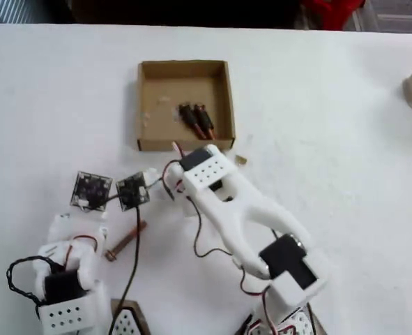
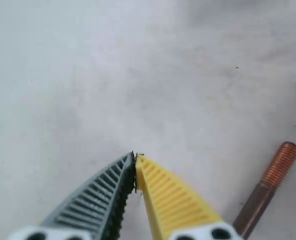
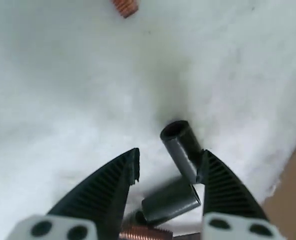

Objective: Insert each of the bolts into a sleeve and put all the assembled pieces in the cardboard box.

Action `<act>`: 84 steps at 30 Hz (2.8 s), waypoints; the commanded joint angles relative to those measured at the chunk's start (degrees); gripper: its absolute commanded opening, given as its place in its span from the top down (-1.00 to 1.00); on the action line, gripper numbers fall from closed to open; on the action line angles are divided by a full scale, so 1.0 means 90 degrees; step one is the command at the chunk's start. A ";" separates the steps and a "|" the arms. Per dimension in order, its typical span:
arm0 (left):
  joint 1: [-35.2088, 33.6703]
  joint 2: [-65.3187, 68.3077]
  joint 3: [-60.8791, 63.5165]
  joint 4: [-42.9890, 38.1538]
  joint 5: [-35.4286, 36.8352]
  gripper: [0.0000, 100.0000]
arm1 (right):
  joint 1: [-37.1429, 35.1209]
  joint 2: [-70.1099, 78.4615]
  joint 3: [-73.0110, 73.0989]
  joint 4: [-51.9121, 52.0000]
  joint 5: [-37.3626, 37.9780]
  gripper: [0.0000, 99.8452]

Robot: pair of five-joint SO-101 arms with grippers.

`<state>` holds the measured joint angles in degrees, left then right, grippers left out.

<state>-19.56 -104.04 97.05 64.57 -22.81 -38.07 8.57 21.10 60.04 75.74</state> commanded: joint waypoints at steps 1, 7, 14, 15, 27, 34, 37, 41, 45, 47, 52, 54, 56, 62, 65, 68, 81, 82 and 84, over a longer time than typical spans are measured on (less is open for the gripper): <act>-0.0083 -0.0024 0.0000 0.0039 -0.0059 0.94 | 0.0181 0.0337 -0.0430 -0.0122 0.0107 0.66; -0.0083 -0.0024 0.0000 0.0039 -0.0059 0.94 | 0.0239 0.0972 -0.0869 -0.0122 0.0088 0.66; -0.0083 -0.0024 0.0000 0.0039 -0.0059 0.94 | 0.0347 0.1372 -0.1377 -0.0112 -0.0283 0.99; -0.0083 -0.0024 0.0000 0.0039 -0.0059 0.94 | 0.0357 0.1372 -0.1436 -0.0073 -0.0479 0.96; -0.0083 -0.0024 0.0000 0.0039 -0.0049 0.94 | 0.0620 -0.0083 -0.1788 0.1011 -0.3497 0.97; -0.0083 -0.0024 0.0000 0.0049 -0.0049 0.94 | 0.1216 -0.0835 -0.1778 0.1822 -0.5548 0.97; -0.0083 -0.0024 0.0000 0.0049 -0.0049 0.94 | 0.1441 -0.0991 -0.1768 0.2359 -0.5998 0.97; -0.0063 -0.0024 0.0000 0.0049 -0.0049 0.94 | 0.1802 -0.1187 -0.1319 0.2554 -0.6125 0.97; -0.0063 -0.0024 0.0000 0.0049 -0.0029 0.94 | 0.2222 -0.1578 -0.0391 0.2085 -0.6085 0.97; -0.0073 -0.0044 0.0000 0.0049 -0.0010 0.94 | 0.2408 -0.1851 0.0176 0.1783 -0.6076 0.97; -0.0083 -0.0024 -0.0234 0.0225 0.0010 0.94 | 0.2691 -0.2554 0.1621 0.0913 -0.6076 0.97; -0.0054 -0.0024 -0.0254 0.0244 0.0010 0.94 | 0.2789 -0.2818 0.2090 0.0669 -0.6076 0.97; -0.0054 -0.0024 -0.0283 0.0244 0.0020 0.94 | 0.2886 -0.3072 0.2491 0.0493 -0.6056 0.97; -0.0044 -0.0015 -0.0733 0.0469 0.0440 0.94 | 0.3131 -0.4088 0.3487 0.0425 -0.5519 0.97; -0.0034 -0.0015 -0.1104 0.0723 0.0684 0.94 | 0.3238 -0.4762 0.3956 0.0425 -0.5499 0.97; 0.0200 -0.0005 -0.1631 0.1201 0.0733 0.94 | 0.3355 -0.5368 0.4357 0.0425 -0.5499 0.97; 0.0923 0.4908 -0.4786 0.2315 0.1553 0.94 | 0.3600 -0.5807 0.4669 0.0425 -0.5490 0.97; 0.0982 0.5309 -0.4982 0.2403 0.1563 0.94 | 0.3600 -0.5807 0.4669 0.0425 -0.5490 0.97; 0.1079 0.6032 -0.5324 0.2549 0.1573 0.94 | 0.3600 -0.5807 0.4669 0.0415 -0.5490 0.97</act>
<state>-12.26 -63.78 57.76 84.70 -9.45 -6.33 -42.15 63.30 64.35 25.63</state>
